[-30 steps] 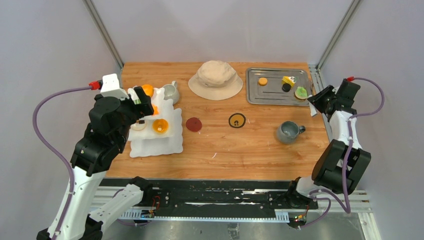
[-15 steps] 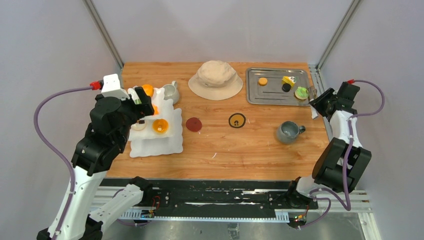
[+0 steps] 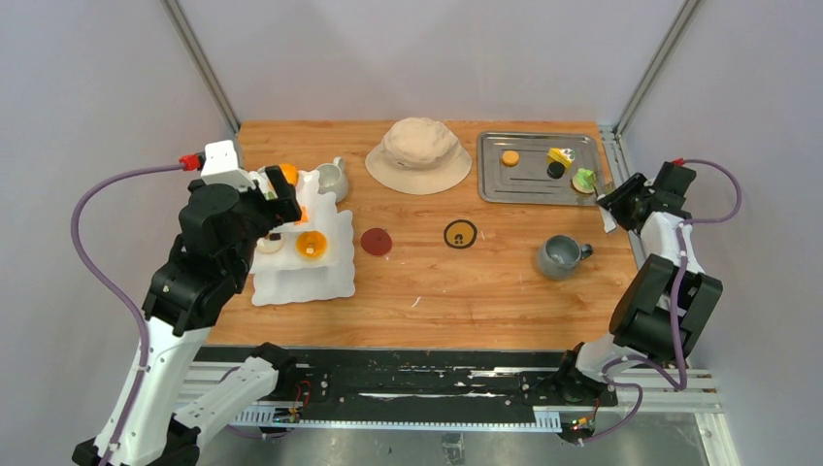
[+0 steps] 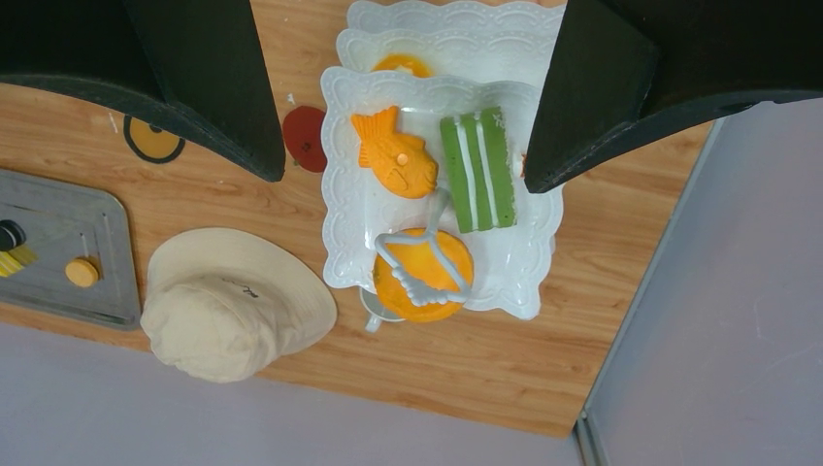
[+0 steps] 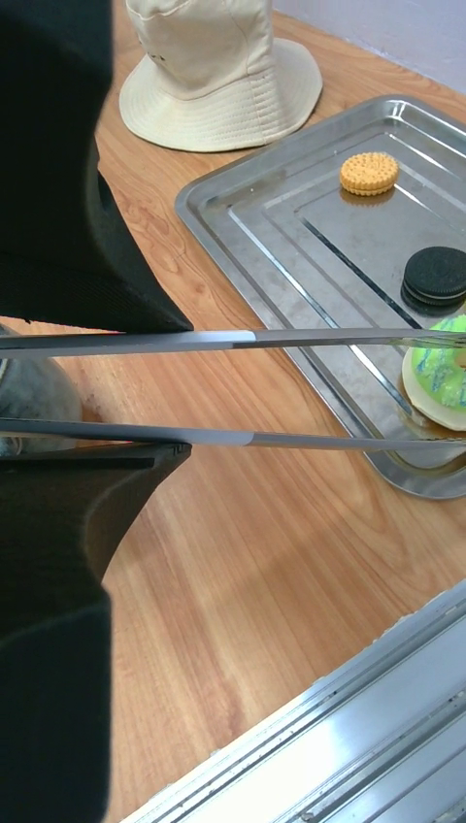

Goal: Serve the afternoon tea

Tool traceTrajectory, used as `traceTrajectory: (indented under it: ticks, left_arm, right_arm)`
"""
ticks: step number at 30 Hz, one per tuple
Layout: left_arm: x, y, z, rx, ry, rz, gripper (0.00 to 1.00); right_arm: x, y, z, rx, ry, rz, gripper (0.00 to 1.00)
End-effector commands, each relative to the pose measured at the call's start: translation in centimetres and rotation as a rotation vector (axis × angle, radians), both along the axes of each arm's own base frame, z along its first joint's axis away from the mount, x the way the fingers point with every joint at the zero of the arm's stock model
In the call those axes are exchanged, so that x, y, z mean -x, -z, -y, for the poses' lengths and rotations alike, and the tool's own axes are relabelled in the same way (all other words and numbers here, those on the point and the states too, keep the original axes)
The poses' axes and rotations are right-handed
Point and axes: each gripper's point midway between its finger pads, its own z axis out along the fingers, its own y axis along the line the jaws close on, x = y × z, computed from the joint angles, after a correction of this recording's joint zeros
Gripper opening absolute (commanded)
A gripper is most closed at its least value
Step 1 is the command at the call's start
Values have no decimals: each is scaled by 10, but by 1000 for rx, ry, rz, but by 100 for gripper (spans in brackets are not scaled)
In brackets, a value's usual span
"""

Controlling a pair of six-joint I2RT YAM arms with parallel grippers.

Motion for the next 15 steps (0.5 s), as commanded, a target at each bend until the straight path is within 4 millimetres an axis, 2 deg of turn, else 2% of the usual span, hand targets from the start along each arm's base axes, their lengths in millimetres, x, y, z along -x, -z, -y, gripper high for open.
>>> traceTrajectory:
  ticks: [1, 12, 14, 15]
  left_arm:
    - [-5, -4, 1, -3, -5, 22, 98]
    - [-7, -3, 3, -2, 0, 18, 98]
    - [-7, -3, 3, -1, 0, 19, 98]
    - [-6, -4, 3, -1, 1, 19, 98]
  right_arm:
    - [-14, -10, 6, 0, -12, 64, 43]
    - [-24, 12, 5, -70, -20, 44, 42]
    - [-25, 13, 4, -80, -22, 52, 38]
    - [-25, 12, 4, -79, -21, 55, 33]
